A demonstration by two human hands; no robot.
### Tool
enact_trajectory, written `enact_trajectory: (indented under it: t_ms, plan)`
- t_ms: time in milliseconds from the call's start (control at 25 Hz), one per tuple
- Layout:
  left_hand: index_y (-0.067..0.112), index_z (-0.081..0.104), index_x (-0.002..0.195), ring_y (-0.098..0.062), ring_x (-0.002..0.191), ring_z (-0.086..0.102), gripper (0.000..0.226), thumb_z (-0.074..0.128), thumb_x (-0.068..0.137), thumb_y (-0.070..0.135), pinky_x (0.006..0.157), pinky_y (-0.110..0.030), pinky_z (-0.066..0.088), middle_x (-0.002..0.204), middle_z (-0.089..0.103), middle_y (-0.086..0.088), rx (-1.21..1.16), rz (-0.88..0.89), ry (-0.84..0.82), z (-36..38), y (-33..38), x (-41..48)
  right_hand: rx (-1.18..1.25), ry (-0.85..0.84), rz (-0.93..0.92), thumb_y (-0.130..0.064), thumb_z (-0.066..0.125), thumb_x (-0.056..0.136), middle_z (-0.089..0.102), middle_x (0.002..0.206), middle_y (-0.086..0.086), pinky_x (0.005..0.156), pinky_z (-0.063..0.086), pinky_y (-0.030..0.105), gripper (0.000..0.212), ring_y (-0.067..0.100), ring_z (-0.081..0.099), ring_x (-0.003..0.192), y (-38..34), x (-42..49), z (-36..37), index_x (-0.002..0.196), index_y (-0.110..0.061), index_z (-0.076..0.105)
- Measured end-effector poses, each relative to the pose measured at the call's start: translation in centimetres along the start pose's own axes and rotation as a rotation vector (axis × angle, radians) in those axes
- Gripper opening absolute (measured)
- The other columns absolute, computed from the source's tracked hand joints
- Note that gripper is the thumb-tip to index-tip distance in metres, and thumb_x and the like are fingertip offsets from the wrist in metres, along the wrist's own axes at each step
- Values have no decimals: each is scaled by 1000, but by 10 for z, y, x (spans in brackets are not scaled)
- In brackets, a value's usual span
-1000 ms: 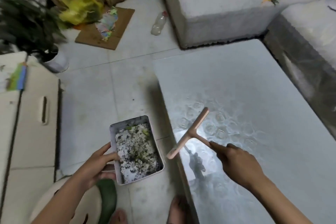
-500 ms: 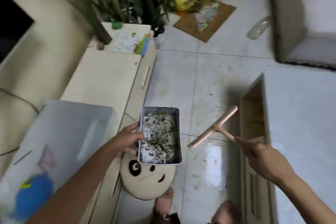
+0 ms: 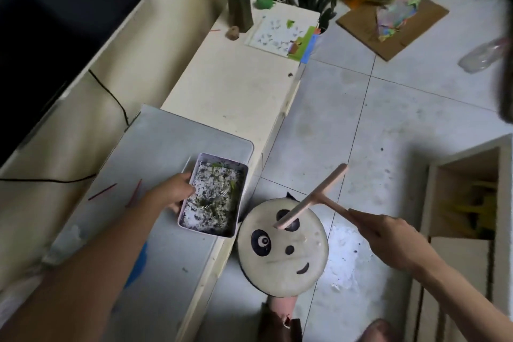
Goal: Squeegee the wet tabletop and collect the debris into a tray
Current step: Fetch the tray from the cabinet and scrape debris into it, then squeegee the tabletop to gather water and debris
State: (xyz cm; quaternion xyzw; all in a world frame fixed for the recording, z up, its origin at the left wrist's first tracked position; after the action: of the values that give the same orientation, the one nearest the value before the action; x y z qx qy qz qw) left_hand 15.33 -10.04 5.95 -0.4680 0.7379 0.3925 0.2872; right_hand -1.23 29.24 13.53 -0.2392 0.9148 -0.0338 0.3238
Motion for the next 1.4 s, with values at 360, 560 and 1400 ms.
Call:
enact_trajectory:
  t_ms: [360,560,1400]
  plan:
    - [23,46,140,-32,119,53,43,51,97,26,93,-34,44,137,54,-10,266,153,155,-24,-28,65,3,-34,-1,-31,44,97,69,108,-9,75,53,34,34,21,62,97,-50,26,18,122,-53,51]
    - [11,24,150,-37,126,47,71,54,94,41,97,-40,42,142,46,-18,299,101,276,-25,-17,40,24,-20,12,-30,44,97,70,106,-6,72,53,36,33,22,63,90,-52,29,15,122,-49,53]
    - [27,55,127,-26,107,59,34,47,95,33,83,-37,50,116,63,2,719,867,-59,414,407,-150,656,282,296,-15,53,89,59,109,5,76,35,17,53,23,57,104,337,-122,-22,139,-31,46]
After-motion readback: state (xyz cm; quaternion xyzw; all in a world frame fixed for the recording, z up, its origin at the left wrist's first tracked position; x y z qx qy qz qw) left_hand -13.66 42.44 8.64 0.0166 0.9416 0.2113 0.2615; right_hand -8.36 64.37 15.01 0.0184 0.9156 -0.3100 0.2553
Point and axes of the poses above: each hand's wrist, its own x-axis towards the middle knuckle, its own z-axis out of the palm, y = z × x, the point moved 5 cm from there along x, towards the middle knuckle
